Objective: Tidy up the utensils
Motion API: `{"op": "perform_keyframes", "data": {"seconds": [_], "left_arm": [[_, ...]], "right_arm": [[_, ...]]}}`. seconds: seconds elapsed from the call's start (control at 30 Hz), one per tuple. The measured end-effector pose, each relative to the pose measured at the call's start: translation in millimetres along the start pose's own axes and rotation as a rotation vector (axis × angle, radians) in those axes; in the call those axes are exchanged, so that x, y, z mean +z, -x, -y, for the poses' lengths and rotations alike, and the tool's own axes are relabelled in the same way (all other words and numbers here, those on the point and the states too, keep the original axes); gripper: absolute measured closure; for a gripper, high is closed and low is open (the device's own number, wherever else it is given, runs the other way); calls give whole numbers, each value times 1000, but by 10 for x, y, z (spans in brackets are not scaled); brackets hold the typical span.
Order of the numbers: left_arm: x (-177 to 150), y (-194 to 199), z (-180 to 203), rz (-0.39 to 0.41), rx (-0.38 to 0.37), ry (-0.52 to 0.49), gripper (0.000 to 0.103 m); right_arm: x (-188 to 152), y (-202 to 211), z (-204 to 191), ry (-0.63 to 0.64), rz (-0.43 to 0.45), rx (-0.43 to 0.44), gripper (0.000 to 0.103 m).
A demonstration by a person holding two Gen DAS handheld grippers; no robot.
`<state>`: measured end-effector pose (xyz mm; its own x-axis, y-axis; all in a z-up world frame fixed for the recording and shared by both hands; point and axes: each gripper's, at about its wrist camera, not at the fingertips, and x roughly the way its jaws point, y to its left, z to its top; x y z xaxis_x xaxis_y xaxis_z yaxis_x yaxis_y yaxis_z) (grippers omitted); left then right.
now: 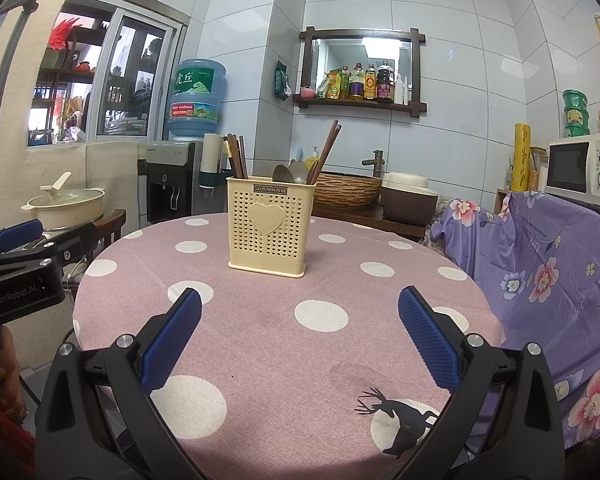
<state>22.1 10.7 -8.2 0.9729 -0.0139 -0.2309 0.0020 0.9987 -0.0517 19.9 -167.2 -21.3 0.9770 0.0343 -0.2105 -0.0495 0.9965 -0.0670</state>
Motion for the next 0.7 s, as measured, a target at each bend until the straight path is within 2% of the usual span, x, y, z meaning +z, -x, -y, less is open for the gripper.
{"op": "perform_keyframes", "data": {"seconds": [0.7], "left_arm": [[17,8,45,18,2,-7,5]], "right_arm": [[10,-9,24,-5,0,1,6]]}}
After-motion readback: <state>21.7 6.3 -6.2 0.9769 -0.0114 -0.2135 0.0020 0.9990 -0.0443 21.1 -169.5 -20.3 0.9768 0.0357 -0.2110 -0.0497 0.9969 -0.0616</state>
